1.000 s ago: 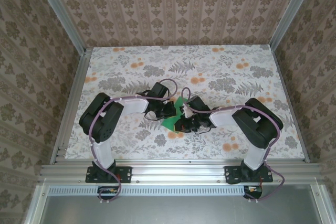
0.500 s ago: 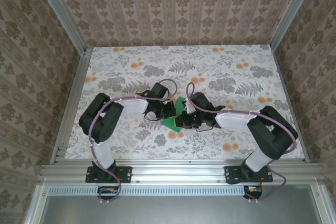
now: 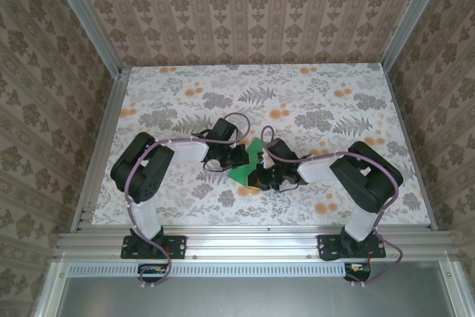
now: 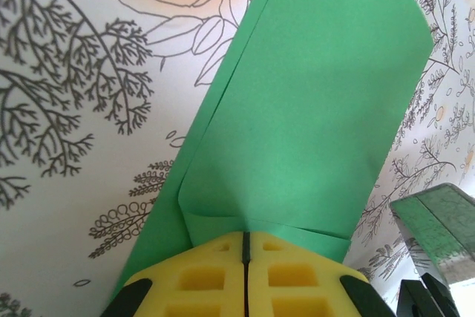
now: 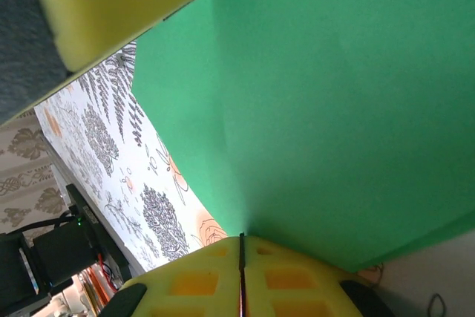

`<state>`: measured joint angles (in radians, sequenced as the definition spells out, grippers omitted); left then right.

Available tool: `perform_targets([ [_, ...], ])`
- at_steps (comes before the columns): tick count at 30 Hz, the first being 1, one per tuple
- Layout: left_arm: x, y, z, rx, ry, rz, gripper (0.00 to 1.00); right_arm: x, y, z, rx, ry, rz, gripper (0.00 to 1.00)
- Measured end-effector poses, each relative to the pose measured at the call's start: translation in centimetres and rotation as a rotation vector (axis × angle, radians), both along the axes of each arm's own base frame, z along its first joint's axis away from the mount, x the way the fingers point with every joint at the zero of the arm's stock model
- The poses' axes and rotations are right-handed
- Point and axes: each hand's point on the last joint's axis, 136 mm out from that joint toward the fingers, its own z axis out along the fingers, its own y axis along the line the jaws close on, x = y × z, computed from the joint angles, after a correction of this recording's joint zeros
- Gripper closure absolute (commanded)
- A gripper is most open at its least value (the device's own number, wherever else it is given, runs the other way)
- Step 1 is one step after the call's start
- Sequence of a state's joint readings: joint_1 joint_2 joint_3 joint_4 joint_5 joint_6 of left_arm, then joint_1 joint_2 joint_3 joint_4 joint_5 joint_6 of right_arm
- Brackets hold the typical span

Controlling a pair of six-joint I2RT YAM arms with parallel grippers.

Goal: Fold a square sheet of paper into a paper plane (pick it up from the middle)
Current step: Fold the triangle a second time at the center of the table.

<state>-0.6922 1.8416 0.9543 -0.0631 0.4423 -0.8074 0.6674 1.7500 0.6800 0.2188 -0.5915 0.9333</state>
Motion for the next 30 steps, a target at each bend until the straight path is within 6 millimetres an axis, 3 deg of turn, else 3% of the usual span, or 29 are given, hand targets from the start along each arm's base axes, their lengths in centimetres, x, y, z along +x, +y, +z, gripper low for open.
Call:
perform_targets([
  [8, 0.0, 0.0, 0.0, -0.003, -0.005, 0.000, 0.92, -0.3, -0.3, 0.4, -0.042, 0.007, 0.010, 0.90],
  [15, -0.3, 0.4, 0.1, 0.007, -0.010, -0.006, 0.92, 0.9, -0.5, 3.5, -0.066, -0.059, -0.006, 0.87],
  [19, -0.4, 0.6, 0.1, 0.016, -0.010, -0.006, 0.92, 1.6, -0.2, 4.2, -0.058, -0.081, -0.022, 0.87],
  [30, -0.6, 0.8, 0.1, 0.019, -0.011, -0.006, 0.87, 1.4, -0.5, 0.1, -0.120, 0.014, -0.038, 0.90],
])
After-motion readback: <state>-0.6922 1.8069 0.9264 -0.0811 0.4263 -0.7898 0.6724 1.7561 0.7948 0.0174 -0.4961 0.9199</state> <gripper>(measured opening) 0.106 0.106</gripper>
